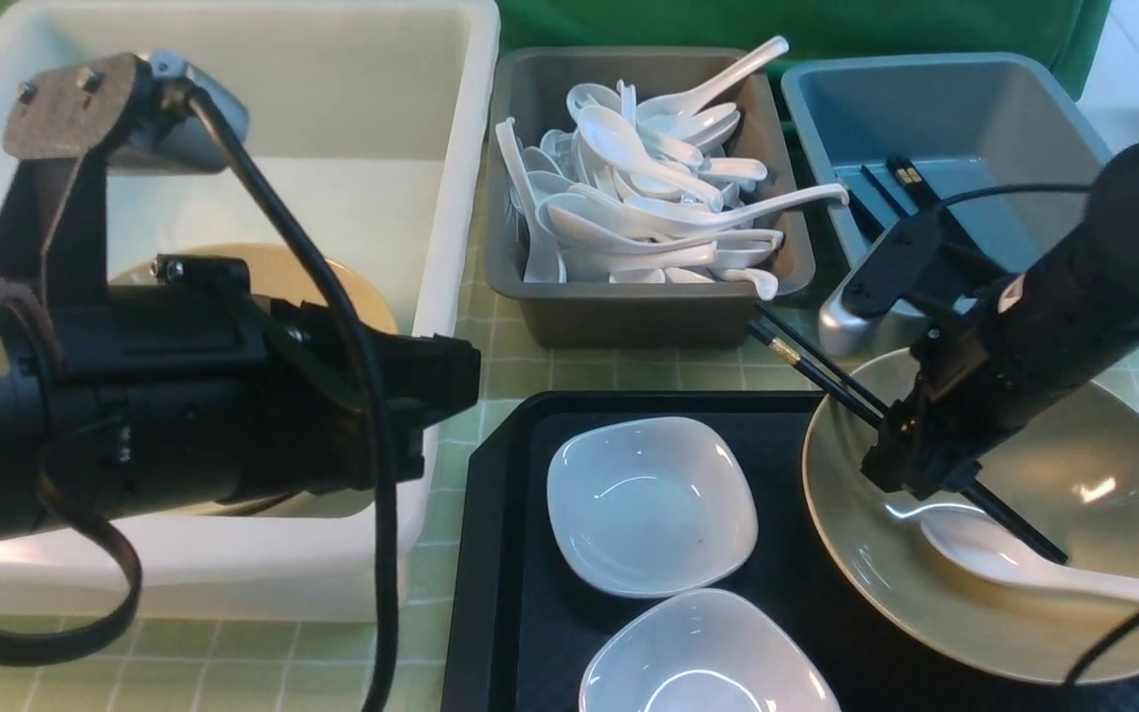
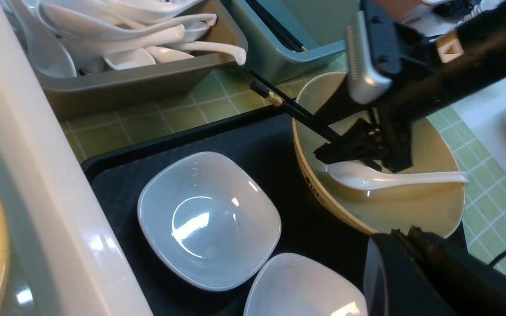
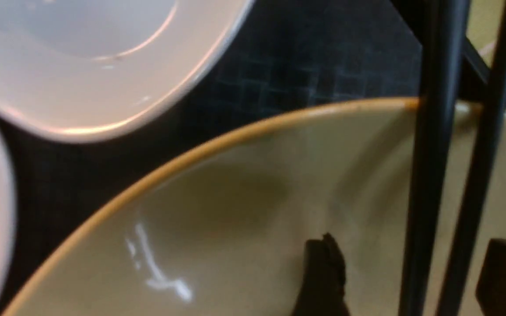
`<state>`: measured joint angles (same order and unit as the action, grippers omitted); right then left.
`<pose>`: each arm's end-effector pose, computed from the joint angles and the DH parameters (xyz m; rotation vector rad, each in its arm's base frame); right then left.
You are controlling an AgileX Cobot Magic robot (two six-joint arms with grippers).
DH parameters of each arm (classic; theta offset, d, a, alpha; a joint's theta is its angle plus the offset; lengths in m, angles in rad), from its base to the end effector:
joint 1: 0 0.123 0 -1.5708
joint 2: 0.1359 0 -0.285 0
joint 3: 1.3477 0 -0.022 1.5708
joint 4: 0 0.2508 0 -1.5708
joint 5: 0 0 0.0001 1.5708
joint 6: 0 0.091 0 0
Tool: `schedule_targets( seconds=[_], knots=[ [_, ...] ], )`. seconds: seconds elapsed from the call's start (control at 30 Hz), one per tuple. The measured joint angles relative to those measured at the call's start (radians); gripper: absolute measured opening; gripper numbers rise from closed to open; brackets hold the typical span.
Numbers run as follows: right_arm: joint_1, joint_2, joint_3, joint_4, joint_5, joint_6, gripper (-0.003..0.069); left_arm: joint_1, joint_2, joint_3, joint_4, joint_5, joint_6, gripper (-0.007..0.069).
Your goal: On green table put chopsticks spoon bowls plates into blue grey white boxes.
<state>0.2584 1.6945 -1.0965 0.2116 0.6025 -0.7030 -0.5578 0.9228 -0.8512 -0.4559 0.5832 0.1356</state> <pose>0.3292 0.0982 0.2144 -1.0545 2.4440 0.0723 0.1473 -0.1179 0.3535 0.4795 2.1071 -0.7370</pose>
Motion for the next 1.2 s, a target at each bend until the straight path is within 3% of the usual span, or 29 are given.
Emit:
schedule_targets(
  seconds=[0.2,0.23,0.27,0.6,0.77,1.07,1.2],
  knots=[
    [0.001,0.021,-0.003,0.000,0.006,0.000,0.0207,0.000,0.000,0.000,-0.024,0.001,0.001,-0.0002],
    [0.001,0.021,-0.003,-0.001,0.013,0.001,0.0111,0.000,0.000,0.000,-0.036,0.001,0.001,-0.0002],
    [0.001,0.016,-0.003,-0.002,0.018,0.005,0.0086,0.000,0.000,0.000,-0.045,-0.001,0.001,-0.0002],
    [-0.017,-0.059,-0.103,-0.003,0.153,0.058,0.0087,0.000,0.000,0.000,-0.071,-0.053,0.004,-0.0002],
    [-0.099,-0.058,-0.333,-0.003,0.213,0.134,0.0087,0.000,0.001,0.000,-0.071,-0.091,0.036,-0.0002],
    [-0.249,0.125,-0.662,-0.003,0.010,0.346,0.0087,0.000,0.070,0.000,-0.078,-0.098,0.091,-0.0002],
    [-0.266,0.255,-0.712,-0.003,-0.074,0.414,0.0087,0.000,0.102,0.000,-0.091,-0.098,0.092,-0.0002]
  ],
)
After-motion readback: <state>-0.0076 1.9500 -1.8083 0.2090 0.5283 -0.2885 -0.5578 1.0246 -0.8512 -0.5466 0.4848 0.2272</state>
